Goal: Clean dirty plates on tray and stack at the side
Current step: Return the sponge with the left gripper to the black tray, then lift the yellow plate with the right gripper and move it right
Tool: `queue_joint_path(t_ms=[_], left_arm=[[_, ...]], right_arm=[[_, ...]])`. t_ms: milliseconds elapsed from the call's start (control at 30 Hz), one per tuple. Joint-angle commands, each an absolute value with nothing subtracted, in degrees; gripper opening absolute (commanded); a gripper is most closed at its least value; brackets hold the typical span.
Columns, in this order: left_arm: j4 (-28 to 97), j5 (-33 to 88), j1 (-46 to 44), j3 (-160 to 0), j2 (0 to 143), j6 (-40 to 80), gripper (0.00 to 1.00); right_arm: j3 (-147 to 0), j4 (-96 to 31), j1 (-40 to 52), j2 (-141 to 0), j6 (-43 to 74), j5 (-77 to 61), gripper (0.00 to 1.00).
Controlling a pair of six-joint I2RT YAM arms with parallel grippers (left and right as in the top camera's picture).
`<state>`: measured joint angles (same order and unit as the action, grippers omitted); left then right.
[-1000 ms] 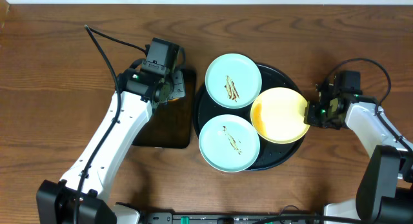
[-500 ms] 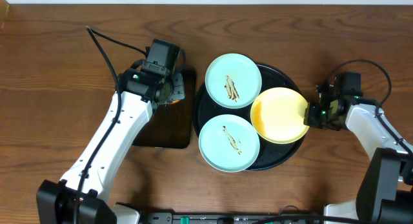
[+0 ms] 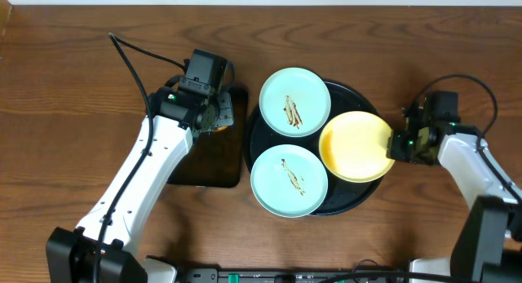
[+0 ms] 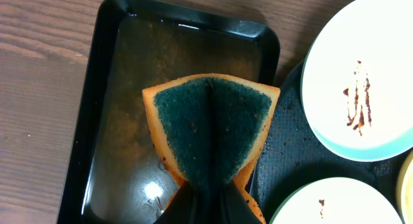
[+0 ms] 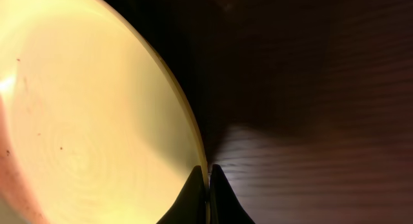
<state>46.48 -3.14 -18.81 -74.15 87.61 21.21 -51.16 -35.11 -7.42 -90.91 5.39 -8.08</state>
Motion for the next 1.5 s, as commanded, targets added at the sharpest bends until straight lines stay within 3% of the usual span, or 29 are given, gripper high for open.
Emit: queue_joint_path(t_ms=[0,300,567,1033,1467], left_arm=[[46.7,-3.0,-18.6,-73.6,87.5,22.0,0.07],[46.7,-3.0,-18.6,-73.6,87.5,22.0,0.08],[46.7,-3.0,-18.6,-73.6,87.5,22.0,0.08],[46.7,-3.0,-18.6,-73.6,87.5,22.0,0.08],[46.9,-3.0,-18.6,-73.6,87.5,22.0,0.08]], right_arm=[[-51.5,-35.1,-7.2,-85.8,3.6,-1.7,0.01],[-51.6,-33.8,-6.9,-78.4,-0.7,0.8,0.01],[-51.7,-31.6,-2.0,-73.5,-3.4,12.5,0.01],[-51.7,-28.6,21.5,-72.0,-8.5,47.9,0.01],[-51.7,-25.9,35.5,-72.4,-13.4,62.1,0.01]])
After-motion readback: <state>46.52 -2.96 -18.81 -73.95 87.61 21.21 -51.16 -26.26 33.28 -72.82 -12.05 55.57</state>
